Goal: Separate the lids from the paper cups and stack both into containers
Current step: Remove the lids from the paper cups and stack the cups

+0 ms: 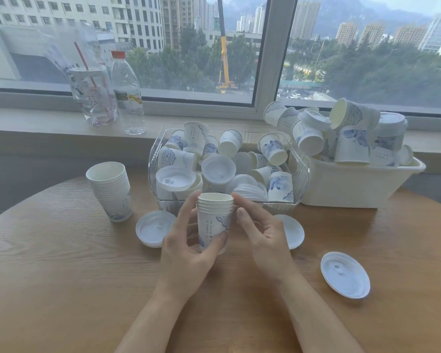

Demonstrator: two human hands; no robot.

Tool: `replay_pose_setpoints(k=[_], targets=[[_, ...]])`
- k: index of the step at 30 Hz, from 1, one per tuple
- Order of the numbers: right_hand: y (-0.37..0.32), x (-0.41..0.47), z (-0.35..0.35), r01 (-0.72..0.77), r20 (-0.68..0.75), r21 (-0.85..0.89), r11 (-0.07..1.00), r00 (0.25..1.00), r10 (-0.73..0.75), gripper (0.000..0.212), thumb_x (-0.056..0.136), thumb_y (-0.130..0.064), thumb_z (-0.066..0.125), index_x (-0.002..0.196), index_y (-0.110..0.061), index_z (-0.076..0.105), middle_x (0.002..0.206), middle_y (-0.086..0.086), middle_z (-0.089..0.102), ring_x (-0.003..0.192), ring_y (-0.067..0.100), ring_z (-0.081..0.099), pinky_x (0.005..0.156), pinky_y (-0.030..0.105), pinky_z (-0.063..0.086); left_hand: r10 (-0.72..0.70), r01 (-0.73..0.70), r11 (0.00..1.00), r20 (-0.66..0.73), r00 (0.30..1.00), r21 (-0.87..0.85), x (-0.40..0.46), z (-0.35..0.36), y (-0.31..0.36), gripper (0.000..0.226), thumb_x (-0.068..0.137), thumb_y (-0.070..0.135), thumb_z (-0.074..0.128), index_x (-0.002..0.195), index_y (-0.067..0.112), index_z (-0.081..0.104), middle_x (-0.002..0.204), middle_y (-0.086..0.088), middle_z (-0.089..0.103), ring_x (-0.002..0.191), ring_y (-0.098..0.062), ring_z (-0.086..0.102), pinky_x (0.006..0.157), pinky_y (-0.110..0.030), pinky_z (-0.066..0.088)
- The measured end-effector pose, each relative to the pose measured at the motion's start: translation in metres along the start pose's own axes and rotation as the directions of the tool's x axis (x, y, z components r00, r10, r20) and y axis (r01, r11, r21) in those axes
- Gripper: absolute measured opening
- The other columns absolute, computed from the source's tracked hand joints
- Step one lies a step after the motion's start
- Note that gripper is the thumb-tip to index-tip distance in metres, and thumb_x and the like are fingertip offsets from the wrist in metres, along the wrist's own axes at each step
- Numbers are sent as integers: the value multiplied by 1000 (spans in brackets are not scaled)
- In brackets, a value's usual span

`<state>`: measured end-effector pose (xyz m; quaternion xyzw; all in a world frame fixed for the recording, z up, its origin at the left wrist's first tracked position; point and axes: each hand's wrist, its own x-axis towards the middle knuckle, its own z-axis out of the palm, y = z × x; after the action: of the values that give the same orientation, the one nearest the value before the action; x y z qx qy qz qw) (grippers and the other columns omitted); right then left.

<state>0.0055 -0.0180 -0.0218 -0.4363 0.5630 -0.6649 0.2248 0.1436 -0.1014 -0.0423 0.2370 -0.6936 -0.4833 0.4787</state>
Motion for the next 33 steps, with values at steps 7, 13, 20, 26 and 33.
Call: replay_pose_setpoints(k=[7,13,20,26,33], targets=[[-22,76,21,132,72,-360,924,991,-114,39,103,-29,65,141,-31,59,130,-19,66,123,0,60,101,16,46,23,-16,999,-162,987,45,5,-4,-12,96,87,10,84,162,39,32,117,22,68,104,-15,71,82,-23,57],[-19,145,53,107,138,-593,798,990,-30,41,103,-33,63,142,-23,60,138,-6,66,122,14,60,108,40,48,7,2,999,-205,979,47,5,-7,-18,96,84,22,83,162,44,30,114,23,63,104,-22,68,82,-33,61],[-17,162,59,104,95,-701,706,994,-52,35,99,-30,68,134,-24,67,126,-4,69,105,11,59,102,33,47,14,2,997,-201,979,77,5,-5,-18,96,85,18,86,160,44,32,120,26,63,108,-18,69,86,-40,61],[-4,166,56,79,151,-755,651,987,56,45,95,-35,73,138,-22,65,129,2,64,114,22,60,105,38,47,11,7,996,-198,980,89,5,-6,-17,94,83,24,84,160,44,33,122,24,64,110,-17,69,88,-42,61],[1,161,50,122,150,-723,681,988,-17,42,99,-32,70,137,-16,62,128,2,66,114,24,60,104,44,48,-9,26,996,-174,985,90,7,-6,-16,93,81,32,80,159,48,32,128,14,67,113,-19,68,93,-48,59]])
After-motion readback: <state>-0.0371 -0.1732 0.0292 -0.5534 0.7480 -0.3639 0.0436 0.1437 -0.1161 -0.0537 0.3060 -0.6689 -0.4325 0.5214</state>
